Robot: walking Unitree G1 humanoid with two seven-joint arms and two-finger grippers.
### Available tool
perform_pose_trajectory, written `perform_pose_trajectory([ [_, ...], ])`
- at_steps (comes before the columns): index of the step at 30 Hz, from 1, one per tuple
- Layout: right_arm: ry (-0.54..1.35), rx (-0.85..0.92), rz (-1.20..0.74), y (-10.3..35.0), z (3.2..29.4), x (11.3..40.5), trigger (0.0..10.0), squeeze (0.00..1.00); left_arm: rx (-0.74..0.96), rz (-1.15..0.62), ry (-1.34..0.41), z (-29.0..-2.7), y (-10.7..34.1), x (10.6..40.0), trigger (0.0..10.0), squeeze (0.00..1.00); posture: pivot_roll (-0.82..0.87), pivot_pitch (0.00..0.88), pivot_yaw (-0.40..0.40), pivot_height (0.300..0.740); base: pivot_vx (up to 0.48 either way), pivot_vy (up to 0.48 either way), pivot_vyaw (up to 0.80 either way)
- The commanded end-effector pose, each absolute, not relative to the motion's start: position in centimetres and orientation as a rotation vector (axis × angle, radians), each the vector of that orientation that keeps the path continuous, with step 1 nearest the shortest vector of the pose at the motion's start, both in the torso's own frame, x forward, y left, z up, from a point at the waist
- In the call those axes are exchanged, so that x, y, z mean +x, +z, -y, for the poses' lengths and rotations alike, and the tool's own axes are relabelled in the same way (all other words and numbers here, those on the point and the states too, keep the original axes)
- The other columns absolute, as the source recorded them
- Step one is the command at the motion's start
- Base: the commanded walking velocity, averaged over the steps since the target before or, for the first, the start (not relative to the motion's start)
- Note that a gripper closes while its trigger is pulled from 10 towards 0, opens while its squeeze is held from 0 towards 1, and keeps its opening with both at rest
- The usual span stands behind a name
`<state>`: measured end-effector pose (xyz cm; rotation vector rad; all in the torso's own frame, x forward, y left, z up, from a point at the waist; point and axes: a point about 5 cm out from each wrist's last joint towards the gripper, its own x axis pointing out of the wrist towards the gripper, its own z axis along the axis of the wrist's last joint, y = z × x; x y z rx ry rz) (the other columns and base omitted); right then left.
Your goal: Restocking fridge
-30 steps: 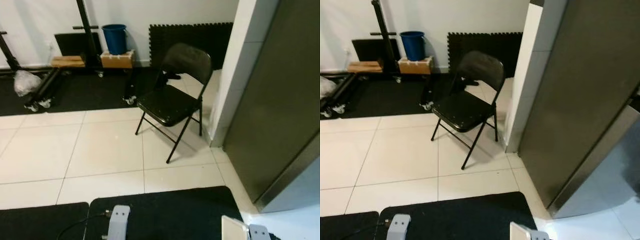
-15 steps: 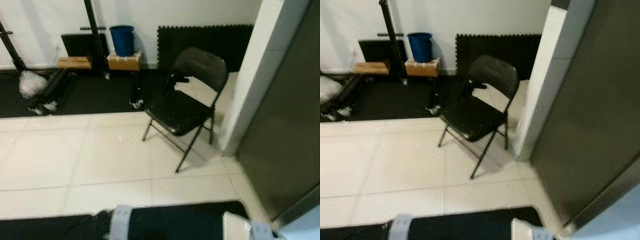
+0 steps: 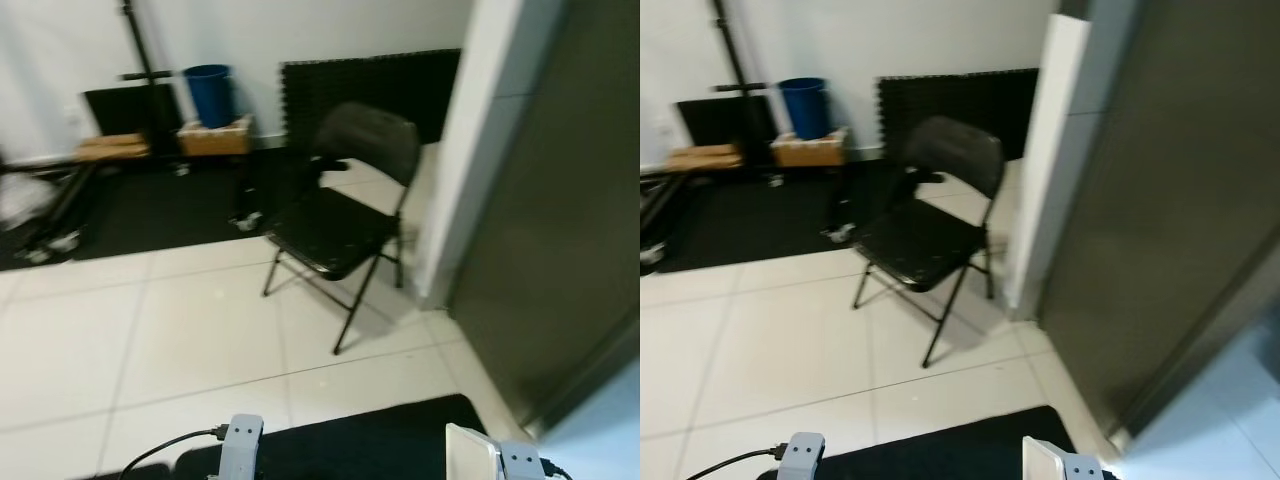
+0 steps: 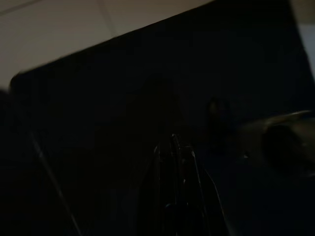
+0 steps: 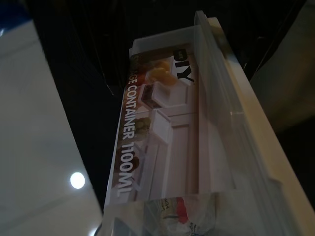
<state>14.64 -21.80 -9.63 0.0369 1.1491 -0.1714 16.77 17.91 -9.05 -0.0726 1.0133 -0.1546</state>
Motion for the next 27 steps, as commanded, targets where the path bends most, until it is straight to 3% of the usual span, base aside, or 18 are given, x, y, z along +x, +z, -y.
perform_pose_trajectory([
  [1, -0.175, 0.039, -1.139, -9.5, 21.8, 14.9, 10.0, 0.0, -0.062, -1.019, -0.149, -18.3, -9.1, 16.6, 10.0, 0.0, 0.05, 0.0, -0.004, 0.74, 0.0, 0.0, -0.79],
  [10, -0.171, 0.041, -1.142, -9.6, 21.6, 14.9, 10.0, 0.0, -0.054, -1.013, -0.149, -18.5, -9.0, 16.8, 10.0, 0.0, 0.08, 0.0, -0.012, 0.74, 0.0, 0.0, -0.79],
  [27, -0.17, 0.013, -1.131, -9.3, 22.6, 15.1, 10.0, 0.0, -0.077, -1.011, -0.149, -17.7, -9.1, 16.8, 10.0, 0.0, 0.11, 0.0, -0.087, 0.74, 0.0, 0.0, 0.0],
])
